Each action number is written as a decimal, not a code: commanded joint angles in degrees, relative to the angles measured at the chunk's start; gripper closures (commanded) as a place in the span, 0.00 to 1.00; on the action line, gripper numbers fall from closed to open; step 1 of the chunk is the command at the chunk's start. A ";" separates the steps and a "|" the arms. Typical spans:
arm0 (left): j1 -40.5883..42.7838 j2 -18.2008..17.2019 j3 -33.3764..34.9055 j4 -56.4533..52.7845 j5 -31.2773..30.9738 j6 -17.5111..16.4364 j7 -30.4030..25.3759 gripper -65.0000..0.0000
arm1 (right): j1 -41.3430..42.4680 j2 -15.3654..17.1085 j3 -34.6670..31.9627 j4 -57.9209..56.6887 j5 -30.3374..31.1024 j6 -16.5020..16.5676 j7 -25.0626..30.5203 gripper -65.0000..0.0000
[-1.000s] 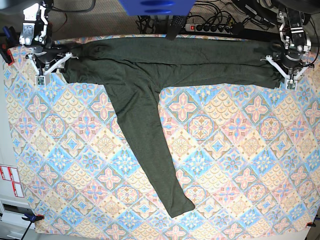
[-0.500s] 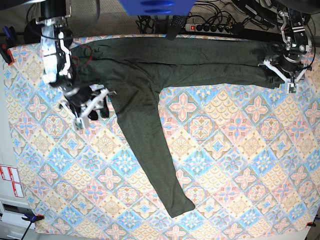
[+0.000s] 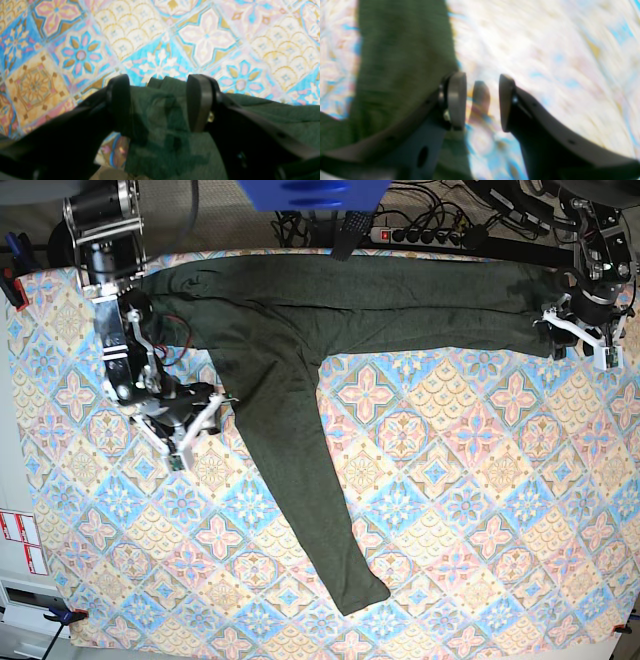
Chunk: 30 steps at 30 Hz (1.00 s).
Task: Fold the T-shirt properly
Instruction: 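Move the right gripper to the hanging sleeve and grasp it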
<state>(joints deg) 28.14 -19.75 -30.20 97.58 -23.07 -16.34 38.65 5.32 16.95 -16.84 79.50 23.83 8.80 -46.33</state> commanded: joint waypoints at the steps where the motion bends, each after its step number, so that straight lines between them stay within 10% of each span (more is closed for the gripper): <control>1: -0.14 -0.87 -0.35 1.10 -0.80 0.03 -0.19 0.43 | 1.93 0.15 -0.96 -0.16 0.12 0.04 0.83 0.66; 7: -0.23 -0.87 -0.35 1.10 -2.03 0.03 0.60 0.43 | 3.34 -4.42 -2.81 -6.76 0.03 0.04 1.36 0.66; 30: -0.40 -0.87 -0.18 1.10 -1.94 0.03 0.69 0.43 | 6.59 -4.86 -10.02 -15.55 0.03 0.04 5.67 0.66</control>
<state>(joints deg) 27.77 -19.73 -30.02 97.62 -24.51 -16.32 40.49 11.55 12.38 -26.48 63.72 22.94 7.88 -38.61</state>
